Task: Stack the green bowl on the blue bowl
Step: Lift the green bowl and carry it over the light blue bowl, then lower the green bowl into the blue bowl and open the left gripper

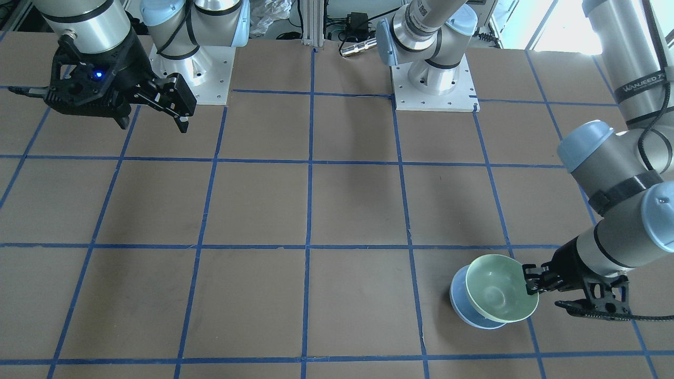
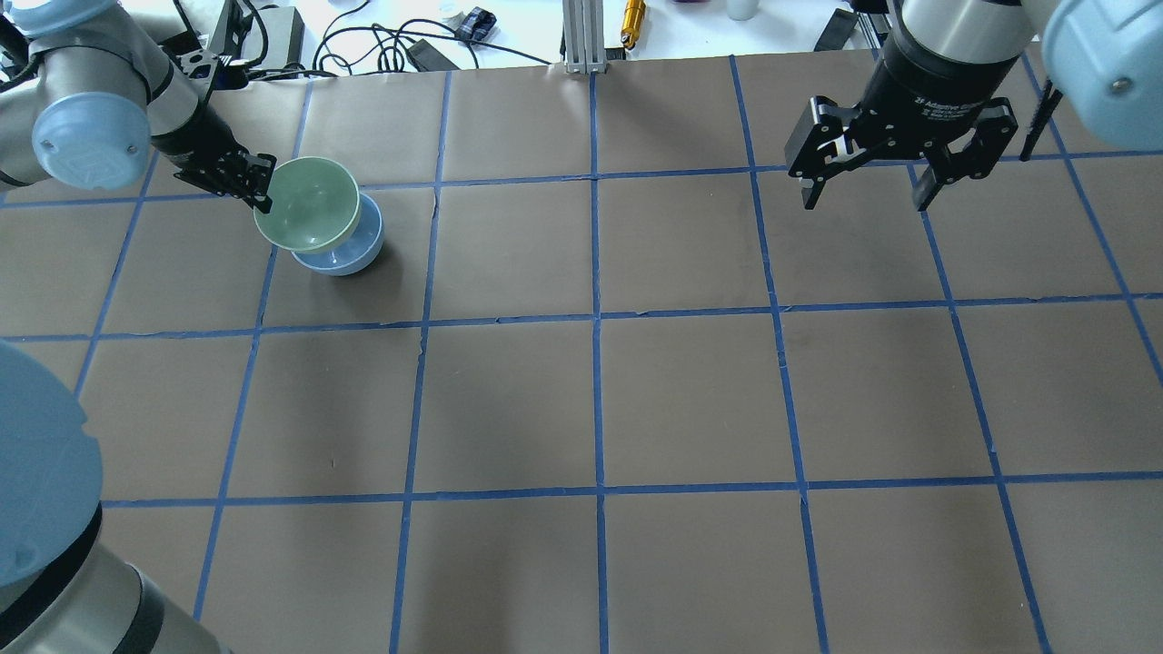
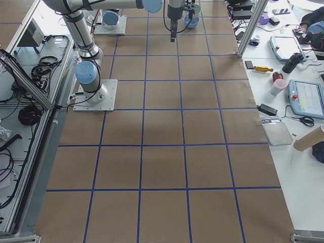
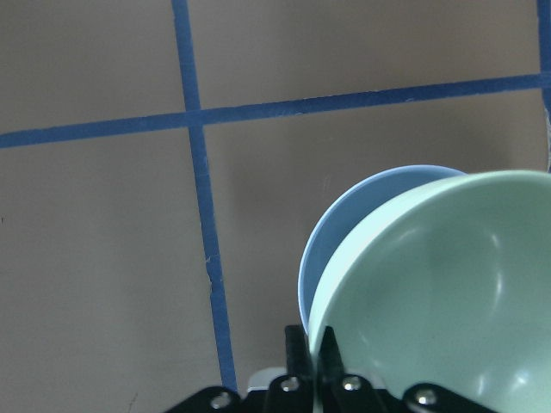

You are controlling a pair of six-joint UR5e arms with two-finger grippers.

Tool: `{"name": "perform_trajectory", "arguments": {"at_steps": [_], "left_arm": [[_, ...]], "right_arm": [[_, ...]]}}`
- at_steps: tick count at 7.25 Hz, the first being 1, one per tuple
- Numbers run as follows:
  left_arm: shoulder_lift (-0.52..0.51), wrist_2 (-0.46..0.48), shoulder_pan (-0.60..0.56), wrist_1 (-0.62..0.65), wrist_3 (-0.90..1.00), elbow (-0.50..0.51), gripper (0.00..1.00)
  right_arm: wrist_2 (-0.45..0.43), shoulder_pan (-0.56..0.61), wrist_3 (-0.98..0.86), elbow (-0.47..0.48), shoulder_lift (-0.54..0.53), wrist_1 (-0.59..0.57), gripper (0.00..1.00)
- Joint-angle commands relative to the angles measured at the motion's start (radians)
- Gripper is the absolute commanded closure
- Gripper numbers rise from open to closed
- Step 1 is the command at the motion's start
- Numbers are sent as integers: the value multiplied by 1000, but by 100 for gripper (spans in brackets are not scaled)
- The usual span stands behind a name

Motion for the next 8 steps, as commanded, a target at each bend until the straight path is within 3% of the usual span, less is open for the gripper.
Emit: {"name": "perform_trajectory", "arguments": {"at_steps": [1, 3, 4, 5, 8], "left_arm": [[-11, -19, 0, -3, -6, -37, 96], [-14, -26, 0, 0, -4, -36, 96], [-14, -24, 0, 3, -4, -34, 91], [-16, -14, 0, 9, 0, -40, 66], [-20, -13, 0, 8, -8, -28, 23]], "right_arm": [[0, 0, 0, 0, 0, 0, 0], [0, 0, 0, 0, 0, -1, 0], [0, 0, 0, 0, 0, 0, 0], [0, 0, 0, 0, 0, 0, 0], [0, 0, 0, 0, 0, 0, 0]]}}
